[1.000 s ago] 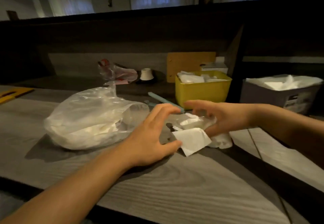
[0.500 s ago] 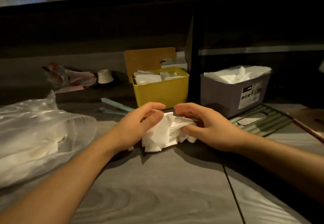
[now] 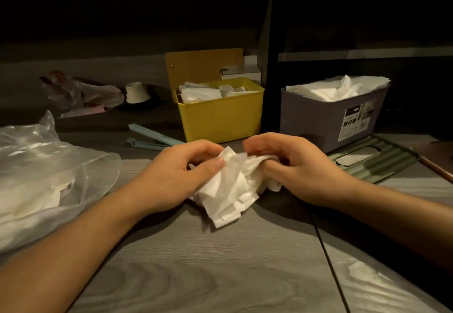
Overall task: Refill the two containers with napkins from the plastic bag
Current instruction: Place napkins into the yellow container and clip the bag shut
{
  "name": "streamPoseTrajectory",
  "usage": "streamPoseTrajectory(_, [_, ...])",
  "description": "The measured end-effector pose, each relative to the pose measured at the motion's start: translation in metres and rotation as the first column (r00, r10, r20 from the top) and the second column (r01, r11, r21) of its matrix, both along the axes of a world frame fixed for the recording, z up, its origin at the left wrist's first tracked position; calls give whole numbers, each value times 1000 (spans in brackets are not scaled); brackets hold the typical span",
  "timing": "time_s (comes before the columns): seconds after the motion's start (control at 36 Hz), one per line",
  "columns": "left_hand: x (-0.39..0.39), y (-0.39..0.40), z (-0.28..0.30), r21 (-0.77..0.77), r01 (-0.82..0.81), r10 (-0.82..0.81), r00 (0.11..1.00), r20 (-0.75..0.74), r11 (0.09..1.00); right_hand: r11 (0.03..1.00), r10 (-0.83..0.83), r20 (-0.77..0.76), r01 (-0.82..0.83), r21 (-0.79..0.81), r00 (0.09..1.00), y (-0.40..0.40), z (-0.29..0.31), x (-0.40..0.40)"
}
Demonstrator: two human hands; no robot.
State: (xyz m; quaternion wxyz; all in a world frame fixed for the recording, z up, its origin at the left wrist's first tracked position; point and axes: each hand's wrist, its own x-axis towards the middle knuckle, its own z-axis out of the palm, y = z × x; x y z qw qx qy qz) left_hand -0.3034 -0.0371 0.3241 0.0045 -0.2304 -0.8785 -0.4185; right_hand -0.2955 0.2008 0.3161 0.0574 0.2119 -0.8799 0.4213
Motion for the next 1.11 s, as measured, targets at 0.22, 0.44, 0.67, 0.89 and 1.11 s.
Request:
streamPoseTrajectory(0.22, [0,5,-4,152,0,-18,993,120,988,971,-82,94,101,-216,992,-1,5,-3])
streamPoseTrajectory(0.44, [2,19,-1,195,-28,11,996,89,980,990,-19,116,2,140,993,-23,42,-27])
streamPoseTrajectory(0.67, [-9,6,-2,422,-270,252,963,100,866,949,41,-7,-36,312,999,-40,61,-37])
streamPoseTrajectory(0.89, [-12,-1,2,428,-289,219,954,206,856,998,-19,-68,15,-53,998,-25,10,-38])
streamPoseTrajectory(1.11, [-11,-11,15,304,-294,158,902,402,906,1000,-2,-80,2,-8,997,-27,1,-39])
